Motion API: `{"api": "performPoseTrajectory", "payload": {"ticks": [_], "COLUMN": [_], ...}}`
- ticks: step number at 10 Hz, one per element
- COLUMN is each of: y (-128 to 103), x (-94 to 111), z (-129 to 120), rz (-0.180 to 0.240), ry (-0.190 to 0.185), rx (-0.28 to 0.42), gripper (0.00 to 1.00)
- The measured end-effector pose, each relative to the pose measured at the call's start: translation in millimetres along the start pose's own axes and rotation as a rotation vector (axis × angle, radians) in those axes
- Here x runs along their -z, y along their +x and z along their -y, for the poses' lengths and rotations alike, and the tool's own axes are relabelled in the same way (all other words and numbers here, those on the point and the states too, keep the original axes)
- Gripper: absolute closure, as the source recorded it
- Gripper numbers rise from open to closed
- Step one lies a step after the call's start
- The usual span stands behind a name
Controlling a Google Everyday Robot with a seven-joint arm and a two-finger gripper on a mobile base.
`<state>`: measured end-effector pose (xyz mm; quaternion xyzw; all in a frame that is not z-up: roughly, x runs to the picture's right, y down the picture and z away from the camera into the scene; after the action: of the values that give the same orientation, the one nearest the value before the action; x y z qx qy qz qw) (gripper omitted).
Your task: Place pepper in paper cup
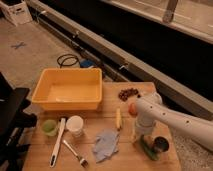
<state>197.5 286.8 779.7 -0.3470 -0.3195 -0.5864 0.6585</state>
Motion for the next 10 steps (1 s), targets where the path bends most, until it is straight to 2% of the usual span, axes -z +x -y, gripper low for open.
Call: {"api": "performPoseTrajectory", "payload": {"ticks": [4, 5, 7, 9, 10], "y": [-1.0, -1.0, 1.4, 8.0, 17.4], "x": [-0.5, -0.8, 5.4, 30.2, 51.8], "z": [-1.2, -1.5, -0.8, 5.8, 7.8], "rz": [0.014, 0.017, 0.006, -0.036, -0.065], "ry": [-0.007, -0.006, -0.021, -0.054, -0.059], "rx": [0.011, 0.010, -0.031, -0.100, -0.141], "gripper": [0.94, 0.99, 1.00, 1.00, 1.00]}}
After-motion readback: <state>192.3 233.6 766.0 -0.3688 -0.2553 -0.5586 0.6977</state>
